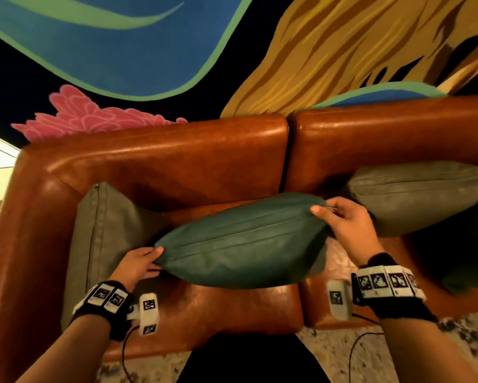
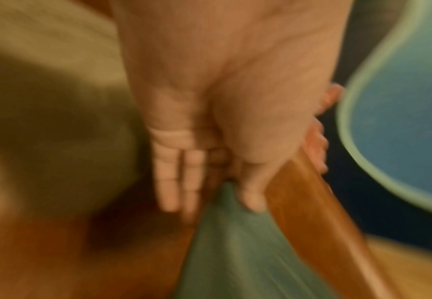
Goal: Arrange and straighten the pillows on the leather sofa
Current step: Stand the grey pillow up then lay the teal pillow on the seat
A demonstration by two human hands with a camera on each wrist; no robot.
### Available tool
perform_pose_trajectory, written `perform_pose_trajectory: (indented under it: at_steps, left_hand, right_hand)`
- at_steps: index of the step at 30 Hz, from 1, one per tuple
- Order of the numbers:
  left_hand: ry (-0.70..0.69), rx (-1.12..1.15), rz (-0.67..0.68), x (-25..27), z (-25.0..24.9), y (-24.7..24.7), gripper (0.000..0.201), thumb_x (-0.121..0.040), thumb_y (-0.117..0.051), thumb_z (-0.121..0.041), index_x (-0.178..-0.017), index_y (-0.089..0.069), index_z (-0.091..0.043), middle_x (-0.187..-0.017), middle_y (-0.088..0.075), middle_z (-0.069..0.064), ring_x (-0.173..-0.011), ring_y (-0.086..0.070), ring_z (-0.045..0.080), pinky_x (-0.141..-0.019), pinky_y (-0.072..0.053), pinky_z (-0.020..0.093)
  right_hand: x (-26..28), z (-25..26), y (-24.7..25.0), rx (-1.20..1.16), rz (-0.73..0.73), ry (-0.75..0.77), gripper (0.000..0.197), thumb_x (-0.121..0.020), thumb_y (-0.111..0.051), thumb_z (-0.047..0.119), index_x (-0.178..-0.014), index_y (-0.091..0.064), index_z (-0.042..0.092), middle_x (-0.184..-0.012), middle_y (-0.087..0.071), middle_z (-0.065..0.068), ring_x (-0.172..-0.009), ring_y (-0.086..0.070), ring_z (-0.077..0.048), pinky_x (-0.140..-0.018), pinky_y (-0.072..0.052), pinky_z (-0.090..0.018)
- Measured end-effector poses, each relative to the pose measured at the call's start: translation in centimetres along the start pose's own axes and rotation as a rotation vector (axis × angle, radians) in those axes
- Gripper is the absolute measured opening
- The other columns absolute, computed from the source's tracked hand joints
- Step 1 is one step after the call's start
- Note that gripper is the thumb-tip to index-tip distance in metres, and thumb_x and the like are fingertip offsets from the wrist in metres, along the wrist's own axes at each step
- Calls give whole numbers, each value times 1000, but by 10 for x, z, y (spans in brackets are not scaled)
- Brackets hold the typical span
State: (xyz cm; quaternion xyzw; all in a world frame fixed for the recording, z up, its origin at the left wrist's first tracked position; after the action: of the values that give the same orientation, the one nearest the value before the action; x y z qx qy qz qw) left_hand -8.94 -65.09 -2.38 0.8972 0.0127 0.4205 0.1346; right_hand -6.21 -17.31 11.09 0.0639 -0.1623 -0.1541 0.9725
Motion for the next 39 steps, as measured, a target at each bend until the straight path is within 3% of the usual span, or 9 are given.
perform_pose_trajectory:
  at_steps: [4, 8, 11, 14, 19, 24, 29, 34, 39]
  left_hand:
    - [-54, -366, 44, 13, -28, -5, 33, -99, -58, -33, -100, -65, -1, -87, -63, 18, -69, -58, 24, -65, -51, 38]
    - [157, 61, 617, 64, -52, -66, 61, -103, -35, -51, -114, -65, 1, -102, -66, 31, -90, -67, 37, -69, -61, 43]
    - [112, -58, 541, 63, -47, -80, 42, -99, -54, -37, -103, -66, 4, -91, -68, 25, -74, -71, 25, -64, -61, 32]
    - [59, 11, 334, 44, -28, -79, 13, -101, -55, -13, -94, -62, -4, -90, -65, 19, -62, -67, 15, -56, -58, 24]
    - [-119, -165, -6, 25, -21, -83, 16, -105, -46, -23, -98, -56, -14, -102, -62, 16, -90, -64, 28, -62, -61, 42]
    - [-278, -363, -103, 15, -28, -88, 29, -105, -40, -37, -107, -57, -12, -100, -65, 20, -93, -65, 41, -75, -59, 56]
    - [-319, -288, -227, -2, -49, -50, 56, -89, -37, -66, -90, -60, -15, -92, -69, 18, -87, -68, 39, -77, -57, 58]
    - [-324, -252, -159, 18, -63, -60, 47, -83, -67, -62, -92, -62, -16, -85, -72, 11, -82, -70, 30, -73, -60, 49]
    - [-286, -202, 1, 18, -54, -67, 30, -79, -83, -20, -100, -65, -9, -95, -73, 14, -90, -71, 31, -82, -58, 44]
  right_hand:
    - [40, 50, -114, 186, 171, 194, 23, -78, -81, 14, -73, -61, 23, -62, -62, 9, -60, -54, 1, -62, -44, -19]
    - [76, -5, -238, 504, 399, 221, 18, -81, -68, 25, -96, -64, 16, -89, -71, -11, -84, -66, -29, -74, -52, -40]
    - [85, -45, -261, 577, 542, 122, 39, -86, -66, 20, -123, -61, 9, -113, -68, -17, -104, -64, -33, -87, -49, -34]
    - [74, -60, -229, 472, 601, 70, 31, -86, -69, 16, -116, -69, 9, -101, -71, -9, -94, -66, -25, -86, -48, -20]
    - [8, -76, -84, 1053, -197, 174, 40, -79, -66, 21, -119, -64, 27, -122, -59, -9, -103, -55, -38, -84, -48, -48]
    - [-49, -98, -17, 1143, 65, -64, 37, -86, -71, 30, -120, -63, 17, -124, -52, -15, -111, -49, -39, -92, -43, -43]
    - [-49, -74, 25, 164, -11, -36, 14, -85, -70, 0, -98, -69, 6, -86, -67, -8, -72, -61, -5, -69, -50, -18]
    - [-19, -133, -3, -267, -127, -389, 26, -79, -78, 12, -102, -66, 11, -84, -75, -2, -77, -70, -17, -69, -56, -31]
    - [-30, -113, -11, 428, -100, -327, 29, -77, -82, 29, -93, -72, 7, -84, -69, -5, -80, -64, -23, -72, -46, -30]
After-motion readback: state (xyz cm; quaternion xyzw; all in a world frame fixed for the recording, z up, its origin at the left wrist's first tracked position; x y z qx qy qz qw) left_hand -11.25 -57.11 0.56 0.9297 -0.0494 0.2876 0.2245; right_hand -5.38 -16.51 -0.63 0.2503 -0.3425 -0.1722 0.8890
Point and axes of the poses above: each hand's wrist, its own x-axis away from the middle knuckle, its own y-axis out of the back of the hand, z = x × y, the point moved 5 cm from there along -x, towards the middle knuckle
